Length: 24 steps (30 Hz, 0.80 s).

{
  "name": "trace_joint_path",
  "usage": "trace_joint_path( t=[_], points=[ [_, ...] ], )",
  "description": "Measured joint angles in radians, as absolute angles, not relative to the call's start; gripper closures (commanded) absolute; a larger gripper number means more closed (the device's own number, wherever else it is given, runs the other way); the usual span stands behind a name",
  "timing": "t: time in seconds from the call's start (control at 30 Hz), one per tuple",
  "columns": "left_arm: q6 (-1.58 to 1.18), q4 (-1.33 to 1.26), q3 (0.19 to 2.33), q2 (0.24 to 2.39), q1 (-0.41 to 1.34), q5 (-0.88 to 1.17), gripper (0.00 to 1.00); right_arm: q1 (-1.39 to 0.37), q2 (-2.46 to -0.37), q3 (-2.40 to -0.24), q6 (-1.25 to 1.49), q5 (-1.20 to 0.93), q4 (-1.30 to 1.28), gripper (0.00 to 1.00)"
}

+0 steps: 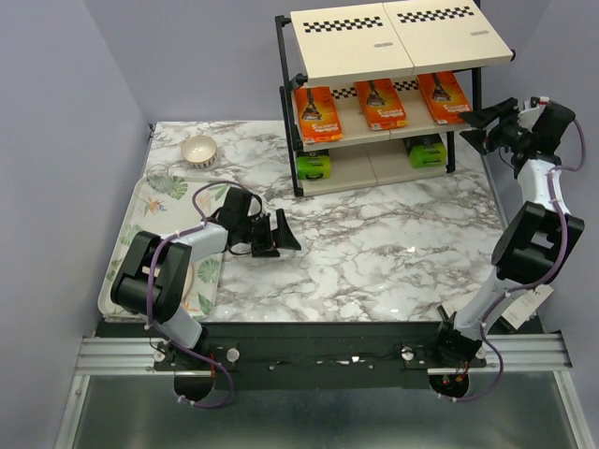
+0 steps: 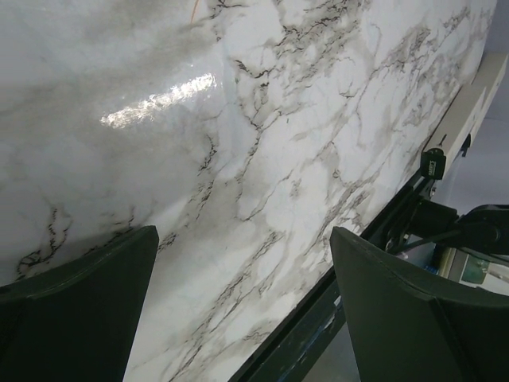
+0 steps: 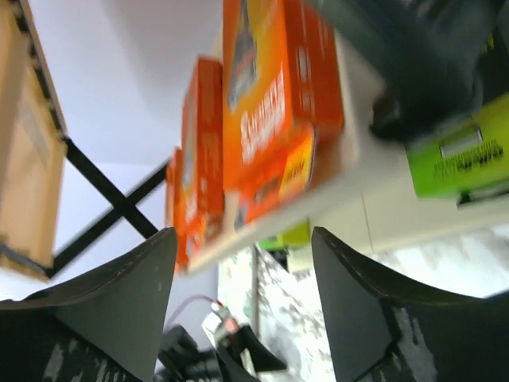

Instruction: Place and organize the shaving razors onto the shelf

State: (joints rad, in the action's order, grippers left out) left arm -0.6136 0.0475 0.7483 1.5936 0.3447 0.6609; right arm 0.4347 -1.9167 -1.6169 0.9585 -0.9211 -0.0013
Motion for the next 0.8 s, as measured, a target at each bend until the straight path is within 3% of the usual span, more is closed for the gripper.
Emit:
trace_joint_path(
  t=[0.2,0.47,0.8],
  points=[
    [-0.610,0.054,0.768,1.590,0.347,0.640,0.01,0.452,-1.729,-1.409,0.699,-0.875,-0.165,0.24],
    [-0.611,0.046,0.741,1.507,0.321,0.636,0.02,0.476,-1.380,-1.124,0.308,-0.373,-0.630,0.23],
    [-0.614,0.065,0.733,1.524,0.292,0.576,0.02,0.484,-1.183,-0.871,0.306,-0.200,-1.021,0.21]
  ],
)
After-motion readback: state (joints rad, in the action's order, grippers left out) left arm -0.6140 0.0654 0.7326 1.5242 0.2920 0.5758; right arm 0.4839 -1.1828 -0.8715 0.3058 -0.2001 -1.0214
